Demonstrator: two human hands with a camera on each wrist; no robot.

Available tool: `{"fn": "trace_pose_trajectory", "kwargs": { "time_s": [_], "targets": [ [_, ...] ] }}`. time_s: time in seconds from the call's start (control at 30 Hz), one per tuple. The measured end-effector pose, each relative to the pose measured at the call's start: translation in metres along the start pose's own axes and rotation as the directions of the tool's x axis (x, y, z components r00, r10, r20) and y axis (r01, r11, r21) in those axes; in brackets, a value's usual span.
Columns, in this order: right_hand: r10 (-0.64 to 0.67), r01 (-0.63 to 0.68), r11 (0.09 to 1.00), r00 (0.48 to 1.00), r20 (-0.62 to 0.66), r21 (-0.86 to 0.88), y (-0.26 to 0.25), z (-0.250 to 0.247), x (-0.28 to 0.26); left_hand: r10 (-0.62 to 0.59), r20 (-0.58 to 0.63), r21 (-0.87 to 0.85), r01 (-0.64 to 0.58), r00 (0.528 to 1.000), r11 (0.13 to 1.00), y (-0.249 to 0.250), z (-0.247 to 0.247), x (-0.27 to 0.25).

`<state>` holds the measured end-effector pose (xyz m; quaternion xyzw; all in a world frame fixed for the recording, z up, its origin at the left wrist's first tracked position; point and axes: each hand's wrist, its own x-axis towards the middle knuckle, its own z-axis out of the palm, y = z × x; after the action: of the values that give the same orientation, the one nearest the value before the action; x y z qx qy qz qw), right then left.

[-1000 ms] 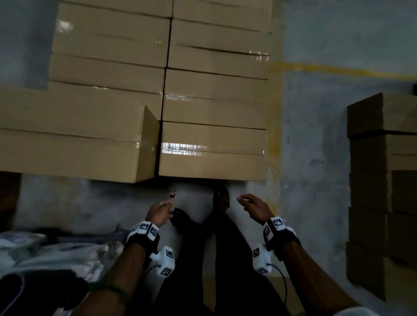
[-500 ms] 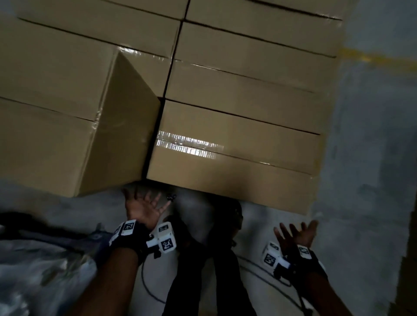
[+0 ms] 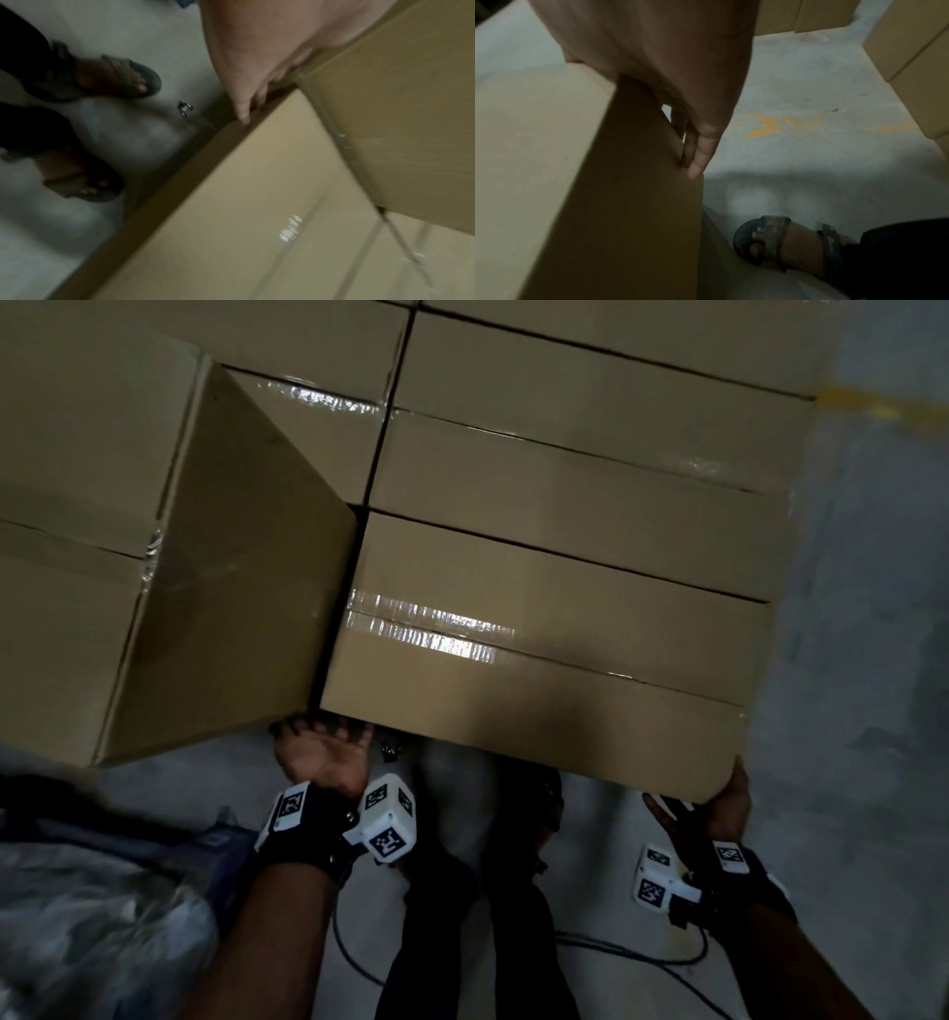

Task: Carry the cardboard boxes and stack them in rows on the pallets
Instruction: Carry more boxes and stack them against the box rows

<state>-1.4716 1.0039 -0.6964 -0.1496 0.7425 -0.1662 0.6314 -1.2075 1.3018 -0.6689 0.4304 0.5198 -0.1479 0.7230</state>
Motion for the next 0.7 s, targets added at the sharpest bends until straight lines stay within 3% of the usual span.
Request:
{"fn": "trace_pose_trajectory", "kwargs": {
  "time_s": [0.27, 0.7],
  "targets": [
    [-0.018, 0.018, 1.000, 1.000, 0.000, -0.022, -0.004, 0.006, -0.006, 0.146, -0.066, -0.012, -0.147, 0.987, 0.989, 0.003, 0.006, -0.008],
    [-0.031, 0.032, 0.999, 0.999, 0.017, -0.026, -0.002, 0.008, -0.012, -0.047, -0.008, 0.013, 0.047, 0.999, 0.999, -0.025, 0.011, -0.005]
  ]
}}
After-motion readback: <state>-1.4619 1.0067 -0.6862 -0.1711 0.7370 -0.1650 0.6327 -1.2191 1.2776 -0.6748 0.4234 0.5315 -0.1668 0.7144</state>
